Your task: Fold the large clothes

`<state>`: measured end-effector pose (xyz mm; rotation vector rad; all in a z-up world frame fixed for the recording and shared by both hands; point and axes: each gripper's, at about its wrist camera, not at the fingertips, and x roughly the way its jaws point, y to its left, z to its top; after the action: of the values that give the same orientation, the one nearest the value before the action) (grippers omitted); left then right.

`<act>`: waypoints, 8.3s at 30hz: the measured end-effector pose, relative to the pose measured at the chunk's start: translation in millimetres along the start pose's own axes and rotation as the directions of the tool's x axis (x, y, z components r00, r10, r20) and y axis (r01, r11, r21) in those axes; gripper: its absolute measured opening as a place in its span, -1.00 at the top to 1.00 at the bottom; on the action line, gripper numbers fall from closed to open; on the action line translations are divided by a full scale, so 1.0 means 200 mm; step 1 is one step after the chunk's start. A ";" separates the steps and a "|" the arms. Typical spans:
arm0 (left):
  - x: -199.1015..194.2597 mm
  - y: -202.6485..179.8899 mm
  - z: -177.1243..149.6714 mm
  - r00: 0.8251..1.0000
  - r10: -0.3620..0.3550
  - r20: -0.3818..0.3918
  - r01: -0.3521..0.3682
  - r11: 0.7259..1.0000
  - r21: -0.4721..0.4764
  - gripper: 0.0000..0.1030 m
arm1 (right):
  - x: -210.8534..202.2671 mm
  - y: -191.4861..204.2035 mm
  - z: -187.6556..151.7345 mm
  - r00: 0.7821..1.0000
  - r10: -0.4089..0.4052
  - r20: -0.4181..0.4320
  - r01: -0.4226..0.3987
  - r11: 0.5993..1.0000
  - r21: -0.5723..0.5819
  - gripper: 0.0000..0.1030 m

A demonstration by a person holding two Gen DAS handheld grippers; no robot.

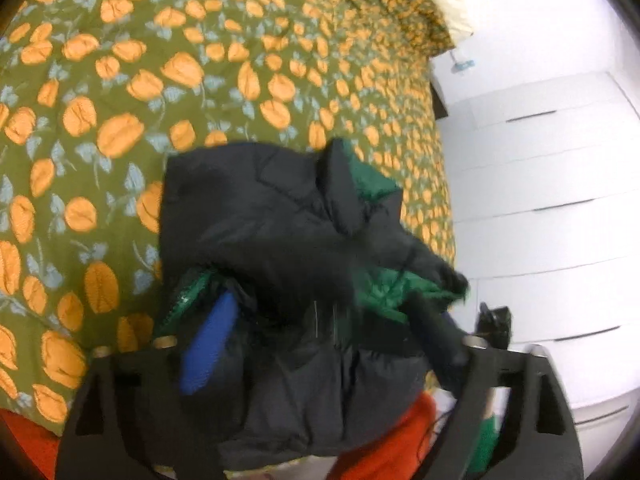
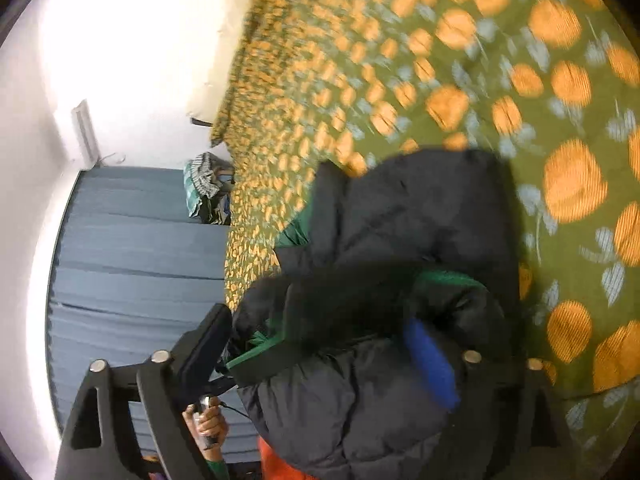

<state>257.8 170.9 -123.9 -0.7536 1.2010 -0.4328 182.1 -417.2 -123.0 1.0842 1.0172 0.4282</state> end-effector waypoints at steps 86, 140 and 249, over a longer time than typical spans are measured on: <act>0.70 0.14 0.16 0.794 0.436 0.424 -0.548 0.816 0.187 -0.12 | 0.58 -0.12 0.08 0.736 -0.529 0.423 0.675 0.624 -0.394 0.49; 0.72 -0.61 -1.01 0.885 0.398 0.242 -0.434 0.512 0.742 -0.73 | -0.18 0.20 -0.71 0.897 -0.341 0.280 0.432 0.813 -0.390 -0.39; 0.34 0.15 0.29 0.908 0.414 -0.067 -0.385 0.886 0.257 0.00 | 1.40 0.93 -1.33 0.877 -0.481 0.004 0.194 0.346 -0.918 0.22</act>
<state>332.2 162.5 -181.6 -0.2606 1.3511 -0.2718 129.7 9.4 -117.2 -0.2268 0.9953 0.6775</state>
